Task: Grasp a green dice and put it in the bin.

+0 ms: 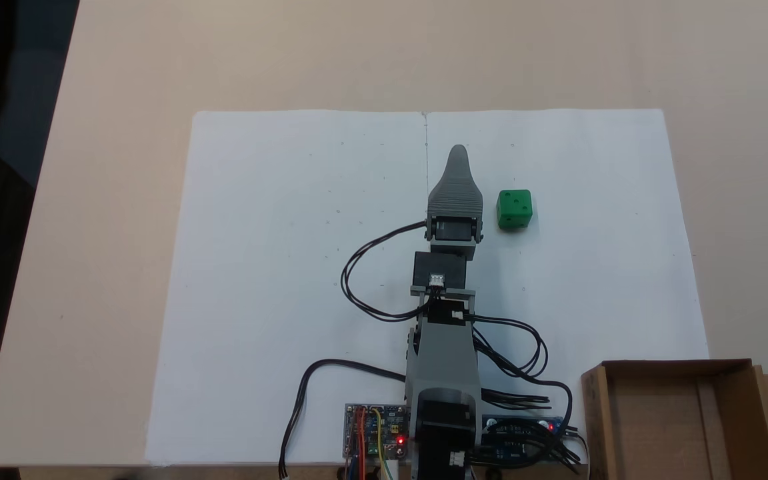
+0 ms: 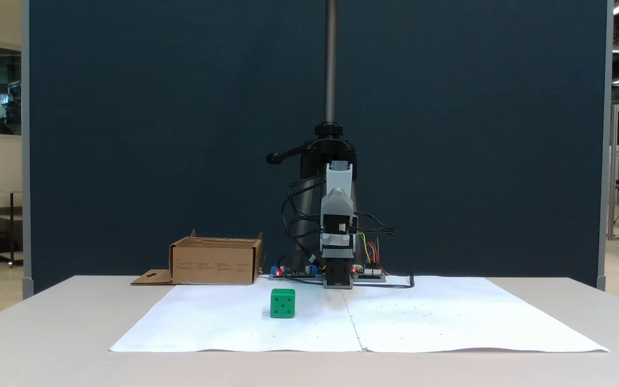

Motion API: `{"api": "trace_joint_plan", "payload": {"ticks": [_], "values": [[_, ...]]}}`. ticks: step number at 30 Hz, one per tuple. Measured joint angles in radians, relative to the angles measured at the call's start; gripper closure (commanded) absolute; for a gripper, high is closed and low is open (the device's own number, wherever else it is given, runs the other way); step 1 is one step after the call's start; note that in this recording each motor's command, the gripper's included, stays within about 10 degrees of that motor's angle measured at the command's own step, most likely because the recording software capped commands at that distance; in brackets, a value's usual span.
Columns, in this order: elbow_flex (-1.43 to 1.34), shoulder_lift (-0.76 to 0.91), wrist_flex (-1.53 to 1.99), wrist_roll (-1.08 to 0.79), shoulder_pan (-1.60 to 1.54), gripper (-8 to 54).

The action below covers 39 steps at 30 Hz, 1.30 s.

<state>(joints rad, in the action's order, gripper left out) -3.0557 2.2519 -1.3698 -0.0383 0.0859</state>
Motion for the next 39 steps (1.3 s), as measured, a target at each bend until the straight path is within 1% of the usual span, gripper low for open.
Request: {"api": "trace_joint_plan", "payload": {"ticks": [4, 39], "values": [[0.000, 0.000, 0.049, -0.003, -0.026, 0.1], [0.000, 0.000, 0.049, -0.003, -0.060, 0.3]]}}
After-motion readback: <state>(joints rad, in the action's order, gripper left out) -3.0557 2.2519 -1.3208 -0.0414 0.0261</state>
